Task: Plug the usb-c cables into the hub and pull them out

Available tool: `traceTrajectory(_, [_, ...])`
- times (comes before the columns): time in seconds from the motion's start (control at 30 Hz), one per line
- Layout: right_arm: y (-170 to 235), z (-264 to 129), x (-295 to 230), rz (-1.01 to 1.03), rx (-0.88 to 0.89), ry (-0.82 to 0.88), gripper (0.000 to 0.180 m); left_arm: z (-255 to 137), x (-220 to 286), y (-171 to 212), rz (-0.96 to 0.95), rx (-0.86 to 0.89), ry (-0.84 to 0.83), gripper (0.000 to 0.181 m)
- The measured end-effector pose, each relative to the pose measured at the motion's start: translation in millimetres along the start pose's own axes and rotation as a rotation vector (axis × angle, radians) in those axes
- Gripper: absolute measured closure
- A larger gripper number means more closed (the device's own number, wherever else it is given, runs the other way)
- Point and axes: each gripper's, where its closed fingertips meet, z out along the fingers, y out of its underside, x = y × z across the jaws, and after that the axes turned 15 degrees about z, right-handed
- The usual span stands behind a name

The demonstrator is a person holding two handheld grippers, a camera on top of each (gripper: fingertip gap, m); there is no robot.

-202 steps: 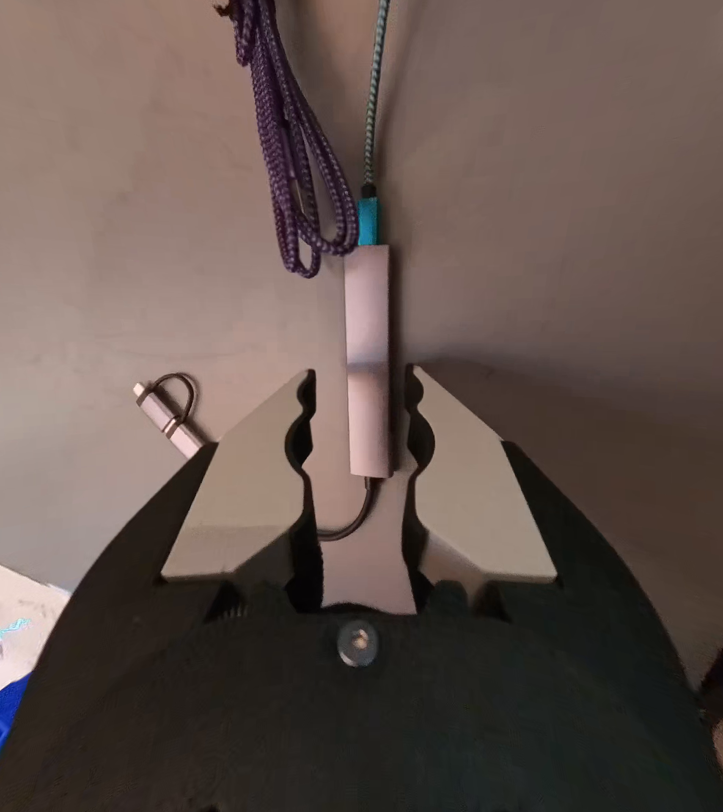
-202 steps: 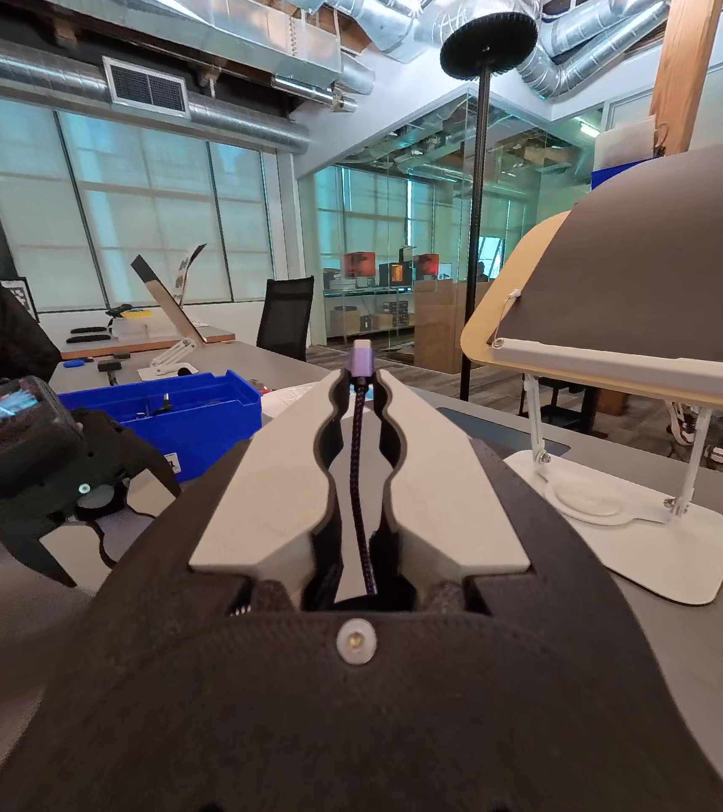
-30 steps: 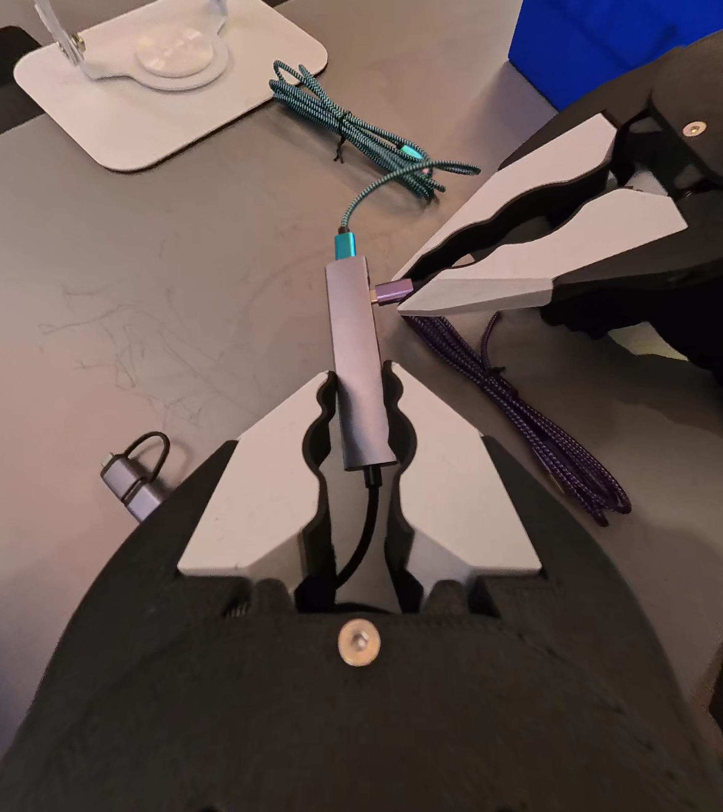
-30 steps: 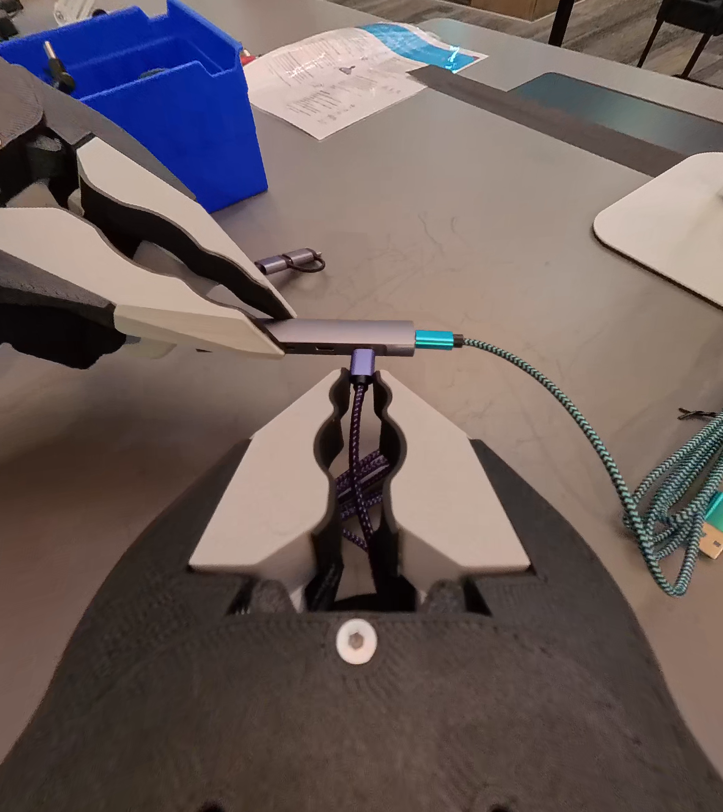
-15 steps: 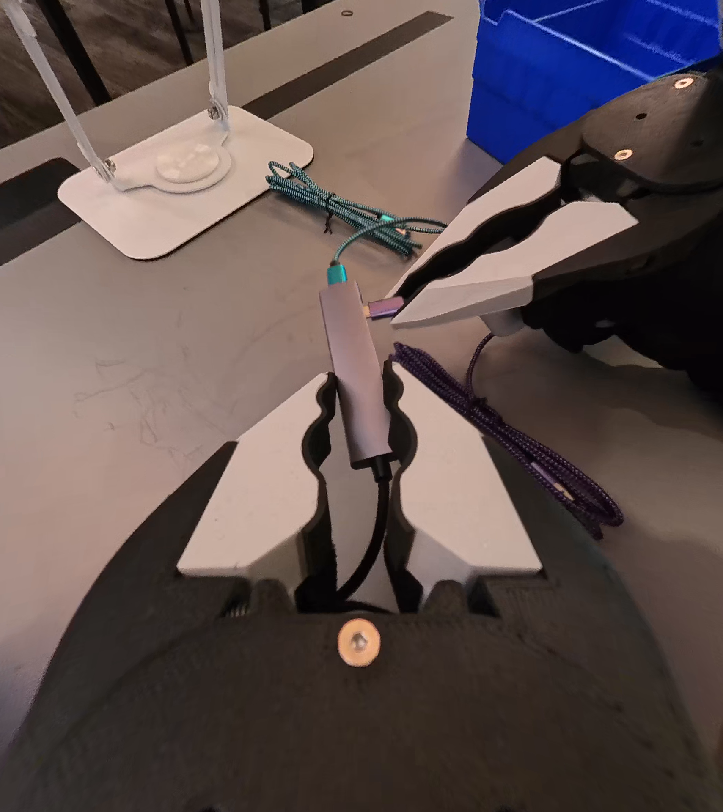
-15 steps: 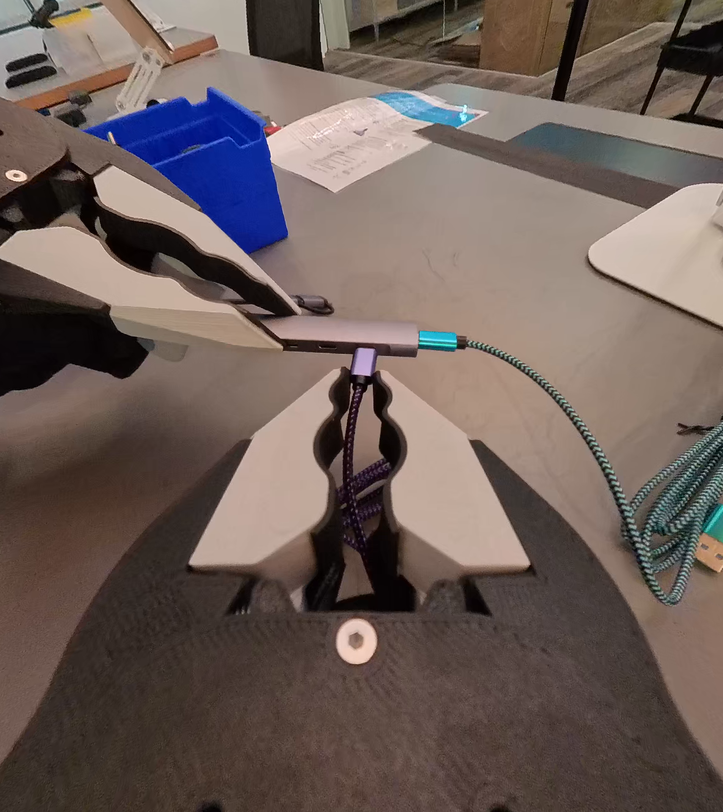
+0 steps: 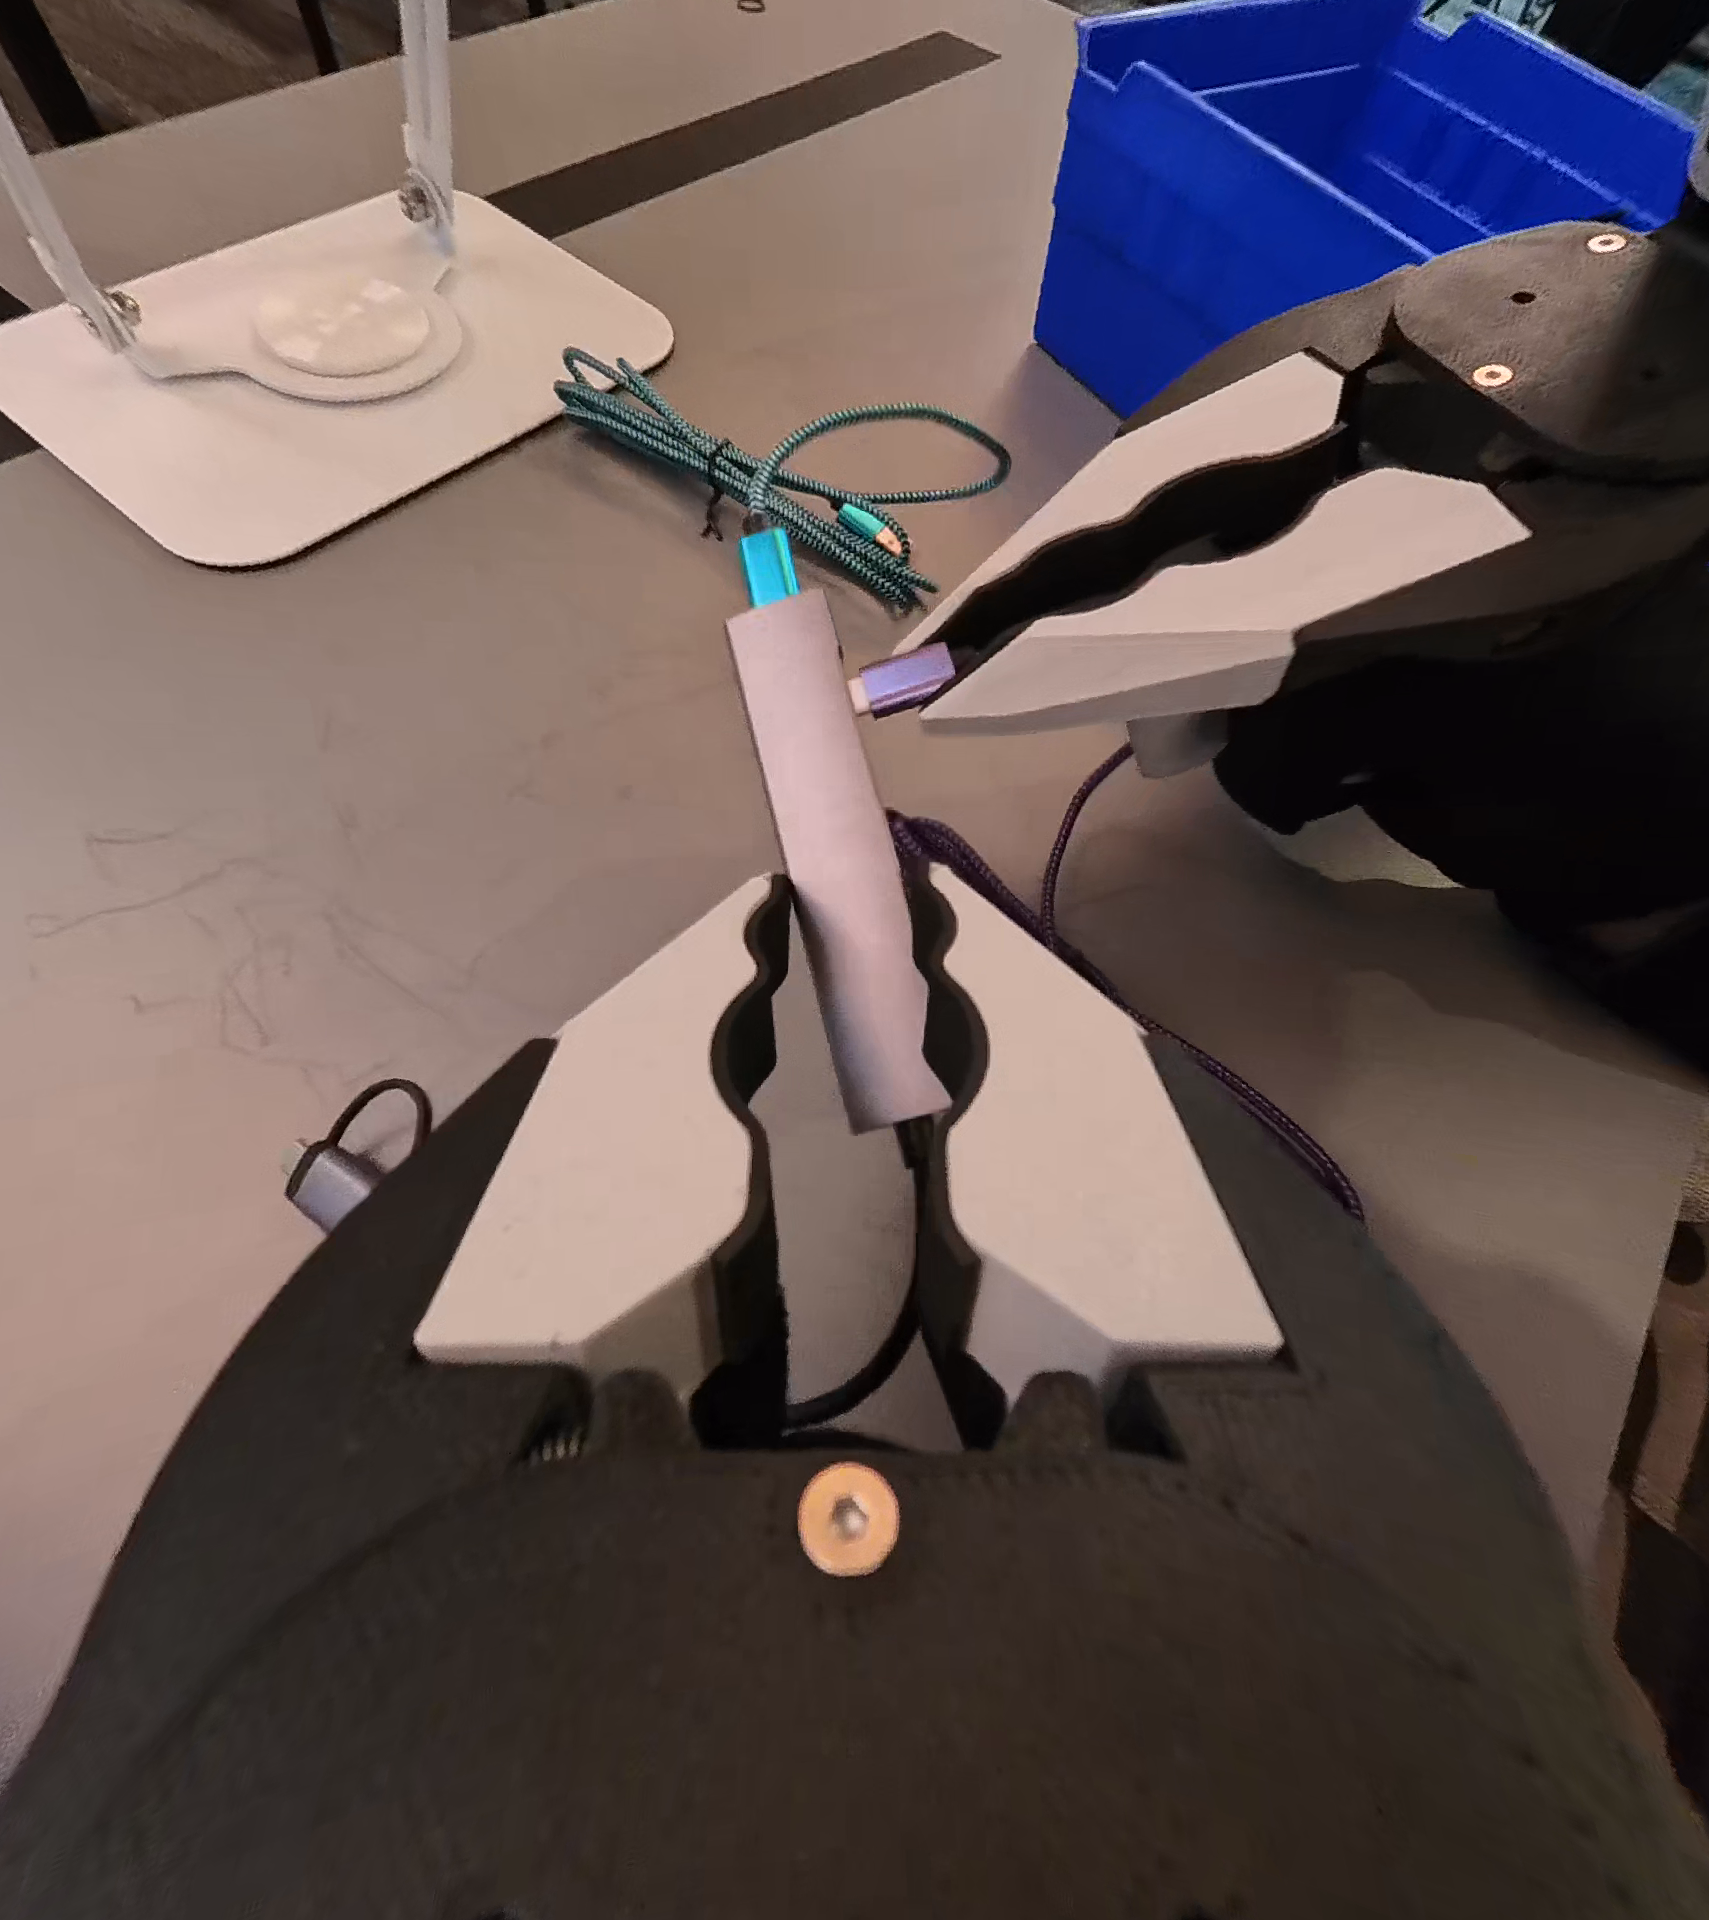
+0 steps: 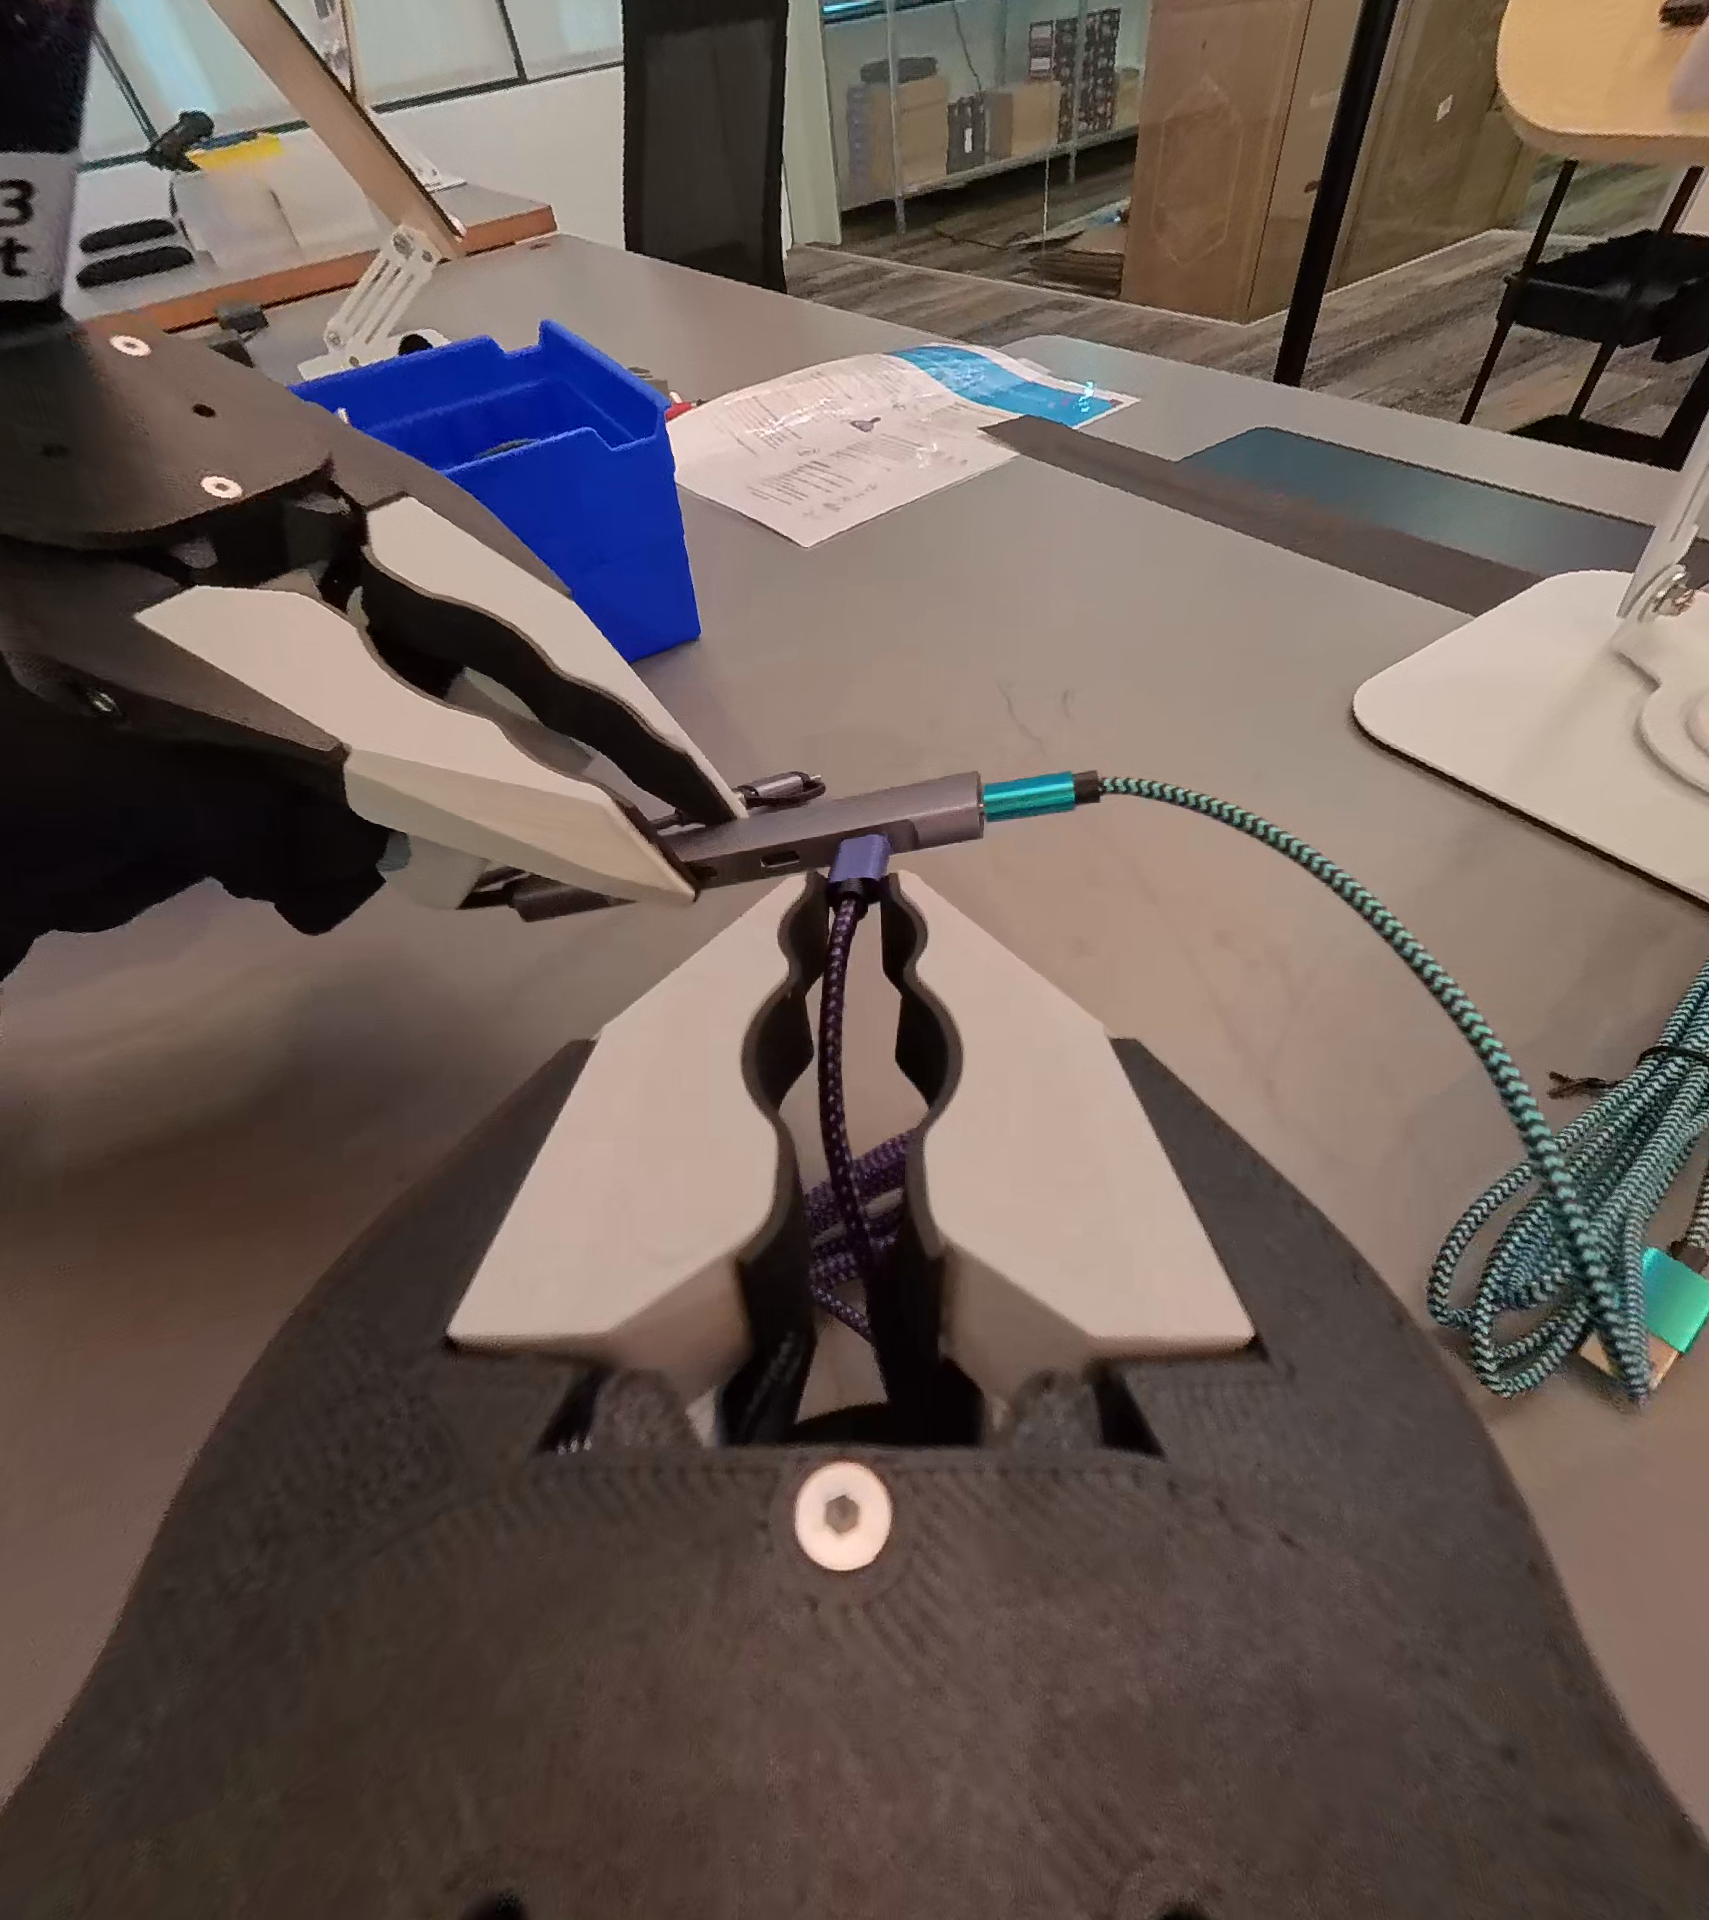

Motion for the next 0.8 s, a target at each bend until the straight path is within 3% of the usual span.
traceTrajectory(0.4, [2.4,1.6,-7.2,-0.040,-0.015,-0.013,0.172,18.3,3.5,3.3,-0.078,-0.027,0.108,0.156])
traceTrajectory(0.8, [6.2,2.5,-6.0,-0.164,-0.049,0.070,0.172,19.9,-3.9,9.6,0.176,-0.194,-0.049,0.157])
